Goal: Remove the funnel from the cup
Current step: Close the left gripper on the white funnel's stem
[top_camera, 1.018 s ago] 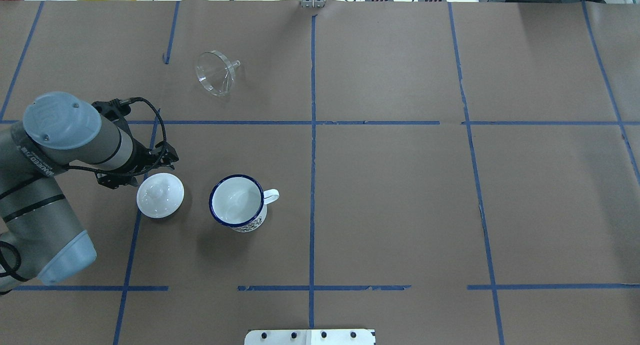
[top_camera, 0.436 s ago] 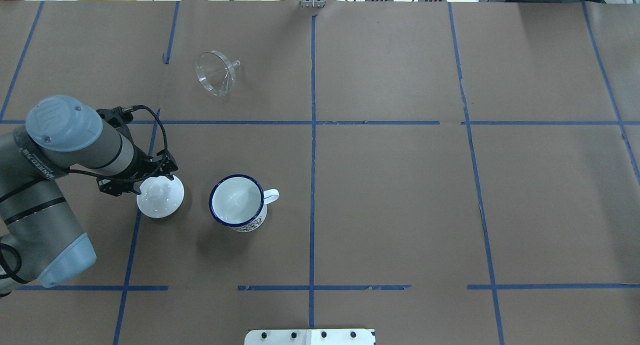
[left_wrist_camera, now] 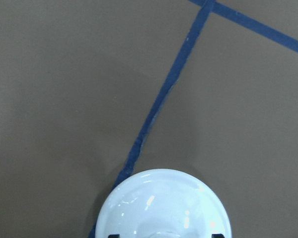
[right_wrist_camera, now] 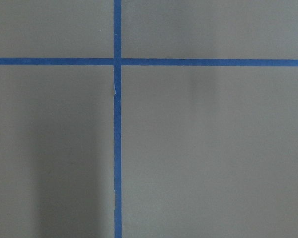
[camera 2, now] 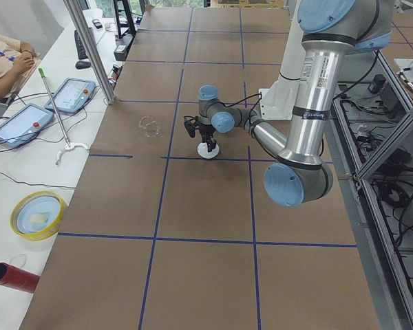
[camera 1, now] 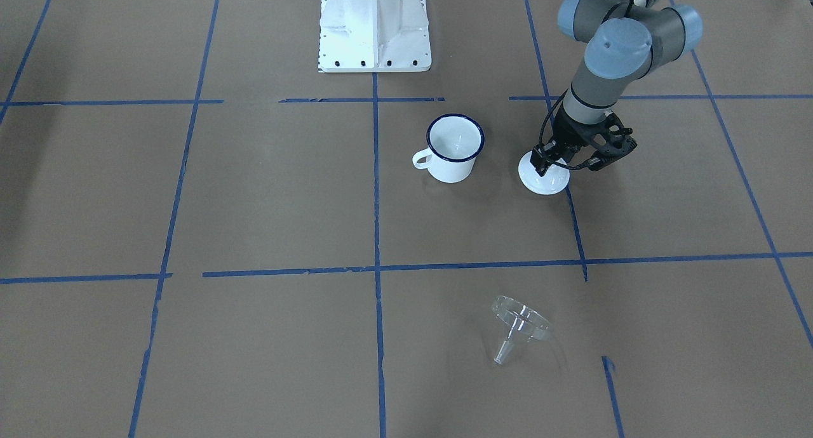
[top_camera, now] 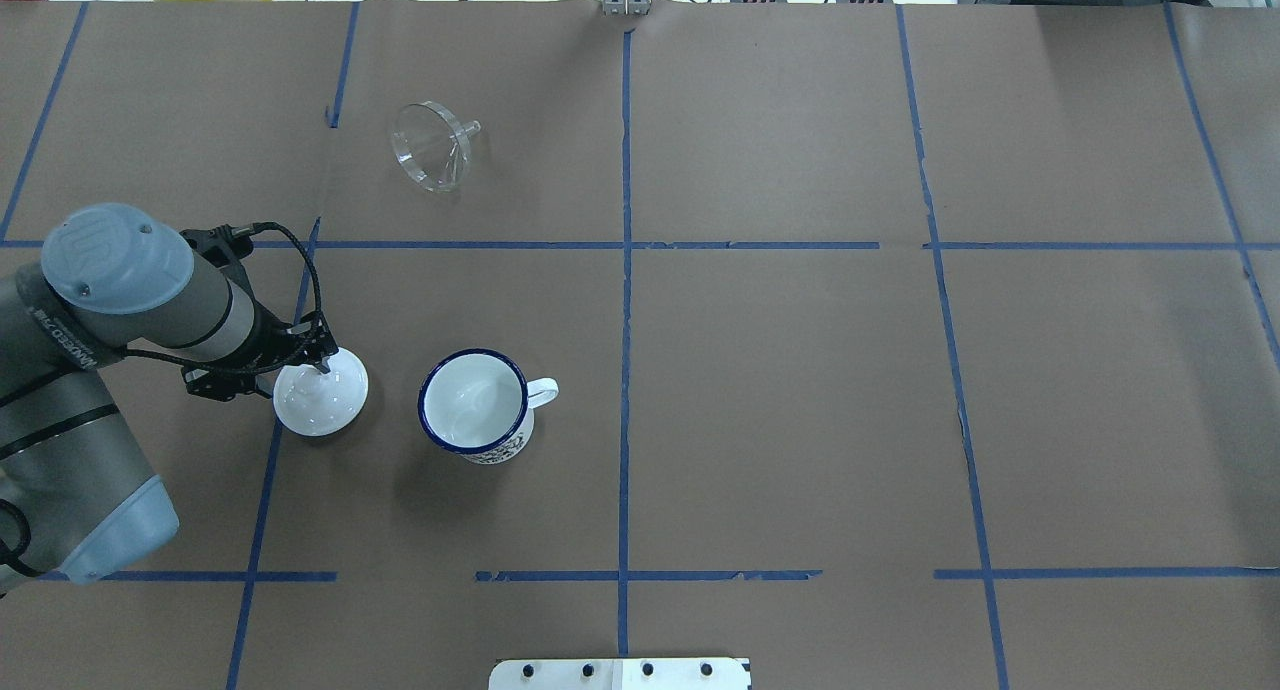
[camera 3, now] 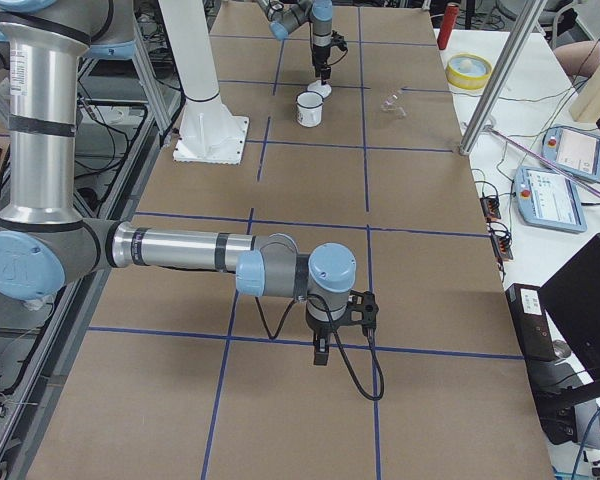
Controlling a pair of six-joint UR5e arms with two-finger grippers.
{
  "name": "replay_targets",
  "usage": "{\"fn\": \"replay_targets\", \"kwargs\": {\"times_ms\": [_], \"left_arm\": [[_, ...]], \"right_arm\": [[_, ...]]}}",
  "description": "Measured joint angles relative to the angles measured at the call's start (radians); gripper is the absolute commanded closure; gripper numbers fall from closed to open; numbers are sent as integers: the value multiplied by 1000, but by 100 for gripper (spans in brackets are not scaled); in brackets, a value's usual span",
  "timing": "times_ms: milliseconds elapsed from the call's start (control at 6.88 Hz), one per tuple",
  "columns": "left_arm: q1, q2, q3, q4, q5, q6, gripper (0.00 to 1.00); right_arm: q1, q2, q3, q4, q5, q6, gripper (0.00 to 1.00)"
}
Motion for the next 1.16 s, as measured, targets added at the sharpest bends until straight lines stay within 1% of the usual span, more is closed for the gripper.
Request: {"fn": "replay_targets", "kwargs": {"times_ms": [291, 873, 1018, 1164], "left_arm": [[2, 4, -5, -2, -1, 0, 34], [6, -2, -1, -4, -5, -2, 36], [9, -4, 2, -4, -16, -2, 43], [11, -5, 2, -4, -24, -2, 57]], "right_arm": [[0, 0, 0, 0, 0, 0, 0], [0, 0, 0, 0, 0, 0, 0], [0, 0, 0, 0, 0, 0, 0], [0, 0, 0, 0, 0, 0, 0]]}}
